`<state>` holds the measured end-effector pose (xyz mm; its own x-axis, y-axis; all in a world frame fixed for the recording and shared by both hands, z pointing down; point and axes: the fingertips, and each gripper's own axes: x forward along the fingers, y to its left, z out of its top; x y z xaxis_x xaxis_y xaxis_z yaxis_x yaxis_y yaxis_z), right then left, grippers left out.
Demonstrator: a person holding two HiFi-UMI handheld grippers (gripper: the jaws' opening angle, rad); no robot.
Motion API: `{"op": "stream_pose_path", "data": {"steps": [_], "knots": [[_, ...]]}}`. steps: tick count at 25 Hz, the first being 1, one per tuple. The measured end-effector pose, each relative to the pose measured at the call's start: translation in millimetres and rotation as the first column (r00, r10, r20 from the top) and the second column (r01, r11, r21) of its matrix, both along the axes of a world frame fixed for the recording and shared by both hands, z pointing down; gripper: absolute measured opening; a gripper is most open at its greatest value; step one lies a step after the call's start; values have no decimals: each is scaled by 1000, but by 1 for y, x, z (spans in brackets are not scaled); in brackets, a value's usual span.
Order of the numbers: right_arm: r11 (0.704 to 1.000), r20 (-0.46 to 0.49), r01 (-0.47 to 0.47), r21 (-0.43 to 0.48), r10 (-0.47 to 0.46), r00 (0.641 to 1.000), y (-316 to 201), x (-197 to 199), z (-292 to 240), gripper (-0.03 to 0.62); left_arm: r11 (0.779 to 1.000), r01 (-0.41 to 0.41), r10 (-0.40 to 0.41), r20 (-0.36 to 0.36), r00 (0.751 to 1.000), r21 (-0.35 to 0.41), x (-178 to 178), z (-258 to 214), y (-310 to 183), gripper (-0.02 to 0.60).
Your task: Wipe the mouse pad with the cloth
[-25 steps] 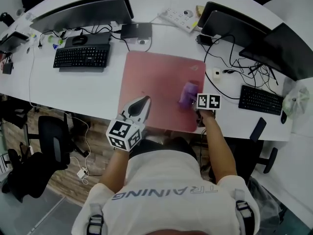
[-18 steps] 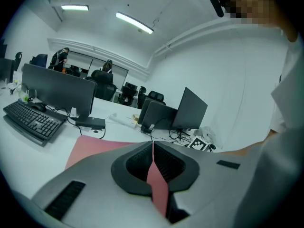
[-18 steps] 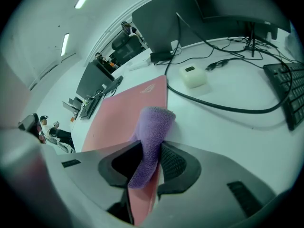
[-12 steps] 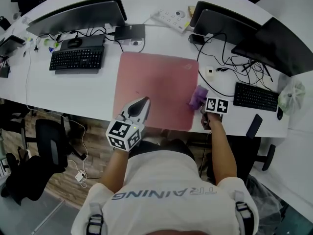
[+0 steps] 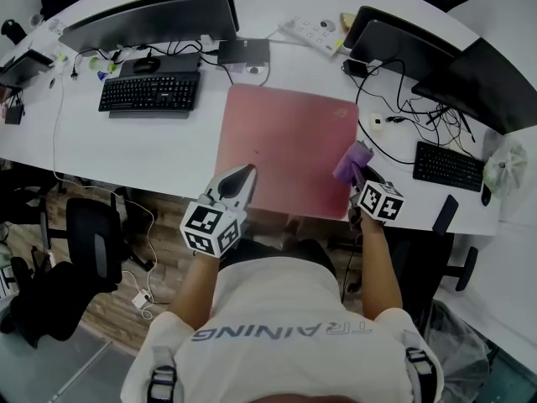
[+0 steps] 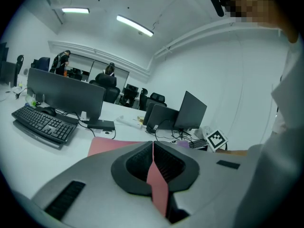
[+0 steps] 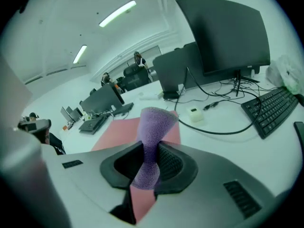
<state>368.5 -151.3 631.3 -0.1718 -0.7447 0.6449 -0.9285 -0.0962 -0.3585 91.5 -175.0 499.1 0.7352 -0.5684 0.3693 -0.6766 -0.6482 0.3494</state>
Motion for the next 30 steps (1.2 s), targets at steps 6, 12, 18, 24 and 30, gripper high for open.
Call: {"op": "stream_pose_path", "data": {"steps": [6,12,18,24,30], "knots": [[984,36,76,161,-83,996,-27,-94,-53,95,999,44,-44,-2,999,14,-61,-6,-4,37],[956,116,223,191,-247,962,-46,-213,-69,95,992,121,-121,10,993,25,-138,-8,-6,37],[922,225,360,140,-384,896,-50,-336,-43,97,982,190,-190,22,981,17,-213,0,1,37],[877,270,480,14,-465,843,-43,-426,11,97,977,215,-214,26,976,-8,-262,11,9,37],[849,214,508,-148,-474,854,-32,-442,68,97,979,204,-204,21,979,-11,-271,14,10,37]]}}
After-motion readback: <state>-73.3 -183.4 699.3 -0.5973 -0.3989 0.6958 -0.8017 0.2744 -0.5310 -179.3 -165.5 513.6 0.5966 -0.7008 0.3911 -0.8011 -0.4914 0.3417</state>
